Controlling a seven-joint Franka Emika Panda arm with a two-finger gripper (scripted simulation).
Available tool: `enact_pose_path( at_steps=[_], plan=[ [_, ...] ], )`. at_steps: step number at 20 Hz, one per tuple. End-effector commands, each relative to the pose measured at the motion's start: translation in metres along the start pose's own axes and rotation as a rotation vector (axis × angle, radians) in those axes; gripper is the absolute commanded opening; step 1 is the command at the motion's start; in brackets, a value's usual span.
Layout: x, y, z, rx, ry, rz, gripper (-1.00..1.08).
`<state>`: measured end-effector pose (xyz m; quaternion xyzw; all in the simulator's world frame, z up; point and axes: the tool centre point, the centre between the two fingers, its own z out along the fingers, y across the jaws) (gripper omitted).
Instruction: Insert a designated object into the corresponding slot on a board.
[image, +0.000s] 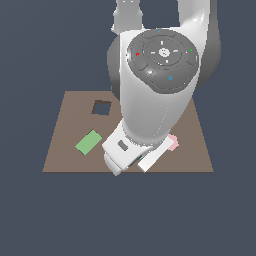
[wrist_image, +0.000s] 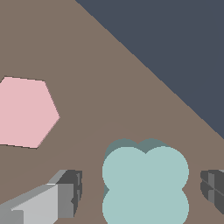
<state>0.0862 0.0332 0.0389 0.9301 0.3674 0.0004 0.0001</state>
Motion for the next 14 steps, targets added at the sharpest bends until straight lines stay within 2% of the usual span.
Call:
enact_pose_path(
  at_steps=[1,3,4,14],
  plan=[
    [0.0000,-0.0003,0.0073,0.000,-0.001,-0.003,1.00],
    [0.0001,-0.0003,0.0090,0.000,-0.001,-0.003,1.00],
    [0.0001,-0.0003,0.0090,0.000,-0.001,-0.003,-1.00],
    [-0.0003,0.0003,0.0086,0.000,-0.001,-0.003,-1.00]
  ],
)
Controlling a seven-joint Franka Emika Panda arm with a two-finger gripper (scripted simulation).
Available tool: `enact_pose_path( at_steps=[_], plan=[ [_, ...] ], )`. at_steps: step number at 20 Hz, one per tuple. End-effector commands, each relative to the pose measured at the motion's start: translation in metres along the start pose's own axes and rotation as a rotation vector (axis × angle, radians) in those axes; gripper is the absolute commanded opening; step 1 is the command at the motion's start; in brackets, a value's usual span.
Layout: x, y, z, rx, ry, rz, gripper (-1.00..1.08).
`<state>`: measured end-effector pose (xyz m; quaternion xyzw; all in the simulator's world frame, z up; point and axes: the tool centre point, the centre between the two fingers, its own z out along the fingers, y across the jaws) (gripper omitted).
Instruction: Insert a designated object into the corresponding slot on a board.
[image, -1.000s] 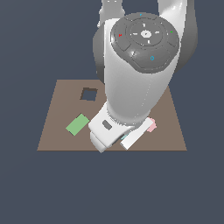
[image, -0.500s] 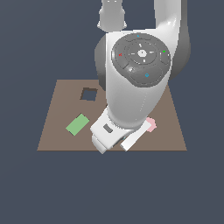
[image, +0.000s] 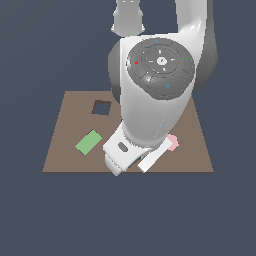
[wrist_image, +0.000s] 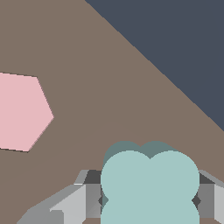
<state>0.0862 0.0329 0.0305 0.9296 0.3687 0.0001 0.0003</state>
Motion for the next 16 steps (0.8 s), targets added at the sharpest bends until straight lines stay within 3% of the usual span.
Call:
enact_pose_path(
  at_steps=[1,16],
  plan=[
    [0.000,0.000,0.000,0.000,0.000,0.000,-1.00],
    [-0.025,-0.016,-0.003,0.000,0.000,-0.044,-1.00]
  ],
)
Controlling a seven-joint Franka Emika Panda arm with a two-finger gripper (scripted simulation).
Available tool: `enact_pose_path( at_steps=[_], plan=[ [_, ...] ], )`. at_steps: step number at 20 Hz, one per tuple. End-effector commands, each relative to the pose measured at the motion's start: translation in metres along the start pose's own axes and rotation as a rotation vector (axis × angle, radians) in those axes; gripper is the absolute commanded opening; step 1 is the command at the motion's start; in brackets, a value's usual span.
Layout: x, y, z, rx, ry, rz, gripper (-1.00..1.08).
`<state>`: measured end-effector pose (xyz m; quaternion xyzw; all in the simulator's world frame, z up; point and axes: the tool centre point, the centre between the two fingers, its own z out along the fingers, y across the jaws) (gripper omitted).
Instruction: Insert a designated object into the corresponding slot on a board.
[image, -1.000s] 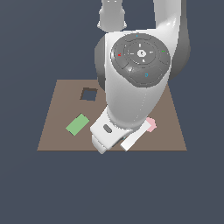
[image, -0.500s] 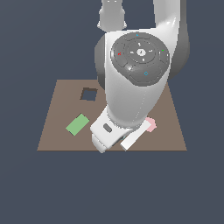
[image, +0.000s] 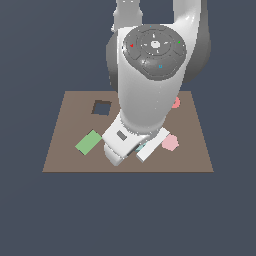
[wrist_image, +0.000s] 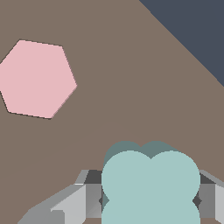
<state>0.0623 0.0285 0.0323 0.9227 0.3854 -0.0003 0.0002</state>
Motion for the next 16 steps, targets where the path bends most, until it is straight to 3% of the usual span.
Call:
enact_pose_path(
  at_steps=[1,16],
  plan=[
    [-0.008,-0.005,-0.001,-0.001,0.000,-0.015,-1.00],
    [-0.063,-0.036,-0.007,-0.001,0.000,-0.110,-1.00]
  ],
)
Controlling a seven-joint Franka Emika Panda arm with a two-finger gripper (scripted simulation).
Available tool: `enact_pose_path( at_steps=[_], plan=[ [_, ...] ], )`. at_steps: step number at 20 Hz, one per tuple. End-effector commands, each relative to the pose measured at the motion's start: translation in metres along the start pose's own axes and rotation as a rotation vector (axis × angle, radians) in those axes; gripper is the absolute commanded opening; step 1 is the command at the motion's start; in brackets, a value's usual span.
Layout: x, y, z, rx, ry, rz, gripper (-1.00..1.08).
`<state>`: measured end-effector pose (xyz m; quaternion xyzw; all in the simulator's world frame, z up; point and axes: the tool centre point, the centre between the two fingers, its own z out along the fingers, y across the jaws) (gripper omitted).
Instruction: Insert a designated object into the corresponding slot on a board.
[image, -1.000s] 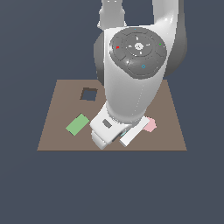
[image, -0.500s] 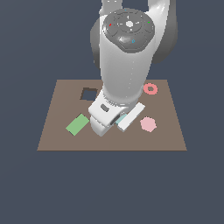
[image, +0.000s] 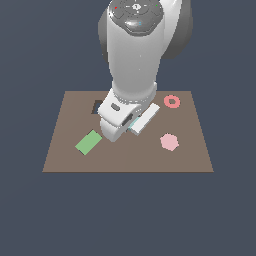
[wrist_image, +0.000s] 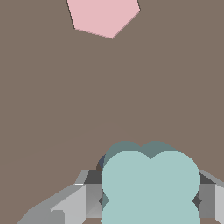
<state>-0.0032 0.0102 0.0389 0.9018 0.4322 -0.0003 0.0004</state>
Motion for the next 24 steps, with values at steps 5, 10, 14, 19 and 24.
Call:
enact_pose_path(
  at_steps=[5,10,14,19,24],
  plan=[
    [-0.009,-0.005,-0.001,-0.001,0.000,-0.017,-1.00],
    [-0.009,-0.005,0.003,-0.002,0.000,-0.017,-1.00],
    [-0.011,-0.006,0.009,-0.004,0.000,-0.020,-1.00],
    [-0.011,-0.006,0.009,-0.004,0.000,-0.020,1.00],
    [-0.011,-0.006,0.009,-0.004,0.000,-0.020,1.00]
  ],
)
